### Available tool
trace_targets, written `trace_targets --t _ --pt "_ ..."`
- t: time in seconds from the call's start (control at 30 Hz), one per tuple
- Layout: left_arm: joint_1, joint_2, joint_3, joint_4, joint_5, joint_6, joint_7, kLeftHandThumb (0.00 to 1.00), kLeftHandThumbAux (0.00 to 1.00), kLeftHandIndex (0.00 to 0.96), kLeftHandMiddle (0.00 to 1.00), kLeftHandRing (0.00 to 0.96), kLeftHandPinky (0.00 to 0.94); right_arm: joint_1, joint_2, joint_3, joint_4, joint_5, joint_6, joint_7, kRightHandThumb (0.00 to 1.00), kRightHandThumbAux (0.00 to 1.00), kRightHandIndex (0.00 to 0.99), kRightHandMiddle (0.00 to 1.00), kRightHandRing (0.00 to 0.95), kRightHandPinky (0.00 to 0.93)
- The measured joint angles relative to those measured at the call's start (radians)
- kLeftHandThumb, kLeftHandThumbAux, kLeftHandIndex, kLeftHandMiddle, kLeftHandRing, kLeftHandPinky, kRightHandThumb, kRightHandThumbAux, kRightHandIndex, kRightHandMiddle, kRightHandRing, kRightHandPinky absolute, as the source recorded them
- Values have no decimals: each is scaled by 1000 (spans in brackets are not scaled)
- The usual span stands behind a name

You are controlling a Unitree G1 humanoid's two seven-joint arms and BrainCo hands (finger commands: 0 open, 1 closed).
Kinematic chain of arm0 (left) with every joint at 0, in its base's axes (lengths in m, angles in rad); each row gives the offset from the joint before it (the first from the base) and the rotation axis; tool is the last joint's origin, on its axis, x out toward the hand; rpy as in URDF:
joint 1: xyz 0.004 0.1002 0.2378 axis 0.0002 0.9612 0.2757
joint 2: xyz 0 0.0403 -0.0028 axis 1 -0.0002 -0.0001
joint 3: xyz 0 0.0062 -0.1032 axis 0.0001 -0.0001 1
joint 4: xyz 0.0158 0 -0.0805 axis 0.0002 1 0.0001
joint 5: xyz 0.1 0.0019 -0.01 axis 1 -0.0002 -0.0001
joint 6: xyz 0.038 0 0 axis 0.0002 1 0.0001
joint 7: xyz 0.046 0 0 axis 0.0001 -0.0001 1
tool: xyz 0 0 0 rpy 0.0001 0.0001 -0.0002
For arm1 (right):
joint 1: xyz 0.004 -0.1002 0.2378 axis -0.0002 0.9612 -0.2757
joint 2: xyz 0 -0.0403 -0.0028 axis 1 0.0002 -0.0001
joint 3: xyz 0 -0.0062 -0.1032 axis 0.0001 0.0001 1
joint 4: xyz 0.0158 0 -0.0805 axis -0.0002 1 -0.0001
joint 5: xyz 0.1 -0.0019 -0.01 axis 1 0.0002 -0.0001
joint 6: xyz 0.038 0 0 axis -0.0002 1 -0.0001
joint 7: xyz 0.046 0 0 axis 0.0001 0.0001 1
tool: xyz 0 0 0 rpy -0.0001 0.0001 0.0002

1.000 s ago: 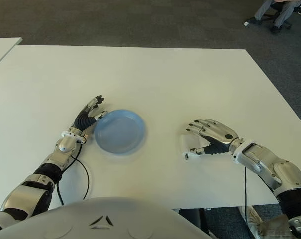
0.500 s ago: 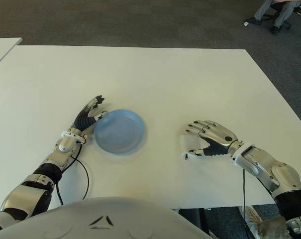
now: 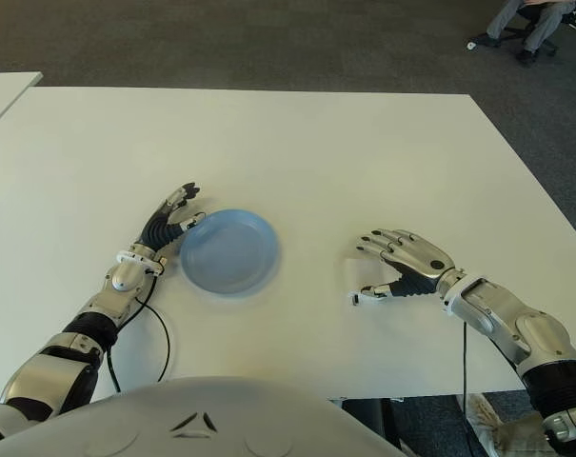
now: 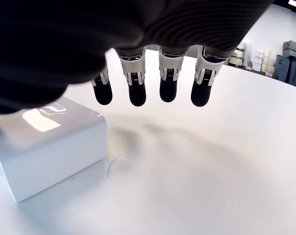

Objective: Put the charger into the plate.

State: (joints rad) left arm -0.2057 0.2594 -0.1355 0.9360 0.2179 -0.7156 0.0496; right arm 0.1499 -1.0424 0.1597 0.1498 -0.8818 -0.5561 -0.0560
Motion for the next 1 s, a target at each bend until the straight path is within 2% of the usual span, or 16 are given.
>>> trace_targets --t 0.57,1.0 --pt "-3 1 0 11 0 -15 0 0 520 61 158 141 64 -13 0 22 30 0 0 -10 134 161 0 0 0 0" --pt "-2 4 -1 10 8 -15 0 0 519 59 144 126 39 -21 2 37 52 3 -1 -9 131 162 0 0 0 0"
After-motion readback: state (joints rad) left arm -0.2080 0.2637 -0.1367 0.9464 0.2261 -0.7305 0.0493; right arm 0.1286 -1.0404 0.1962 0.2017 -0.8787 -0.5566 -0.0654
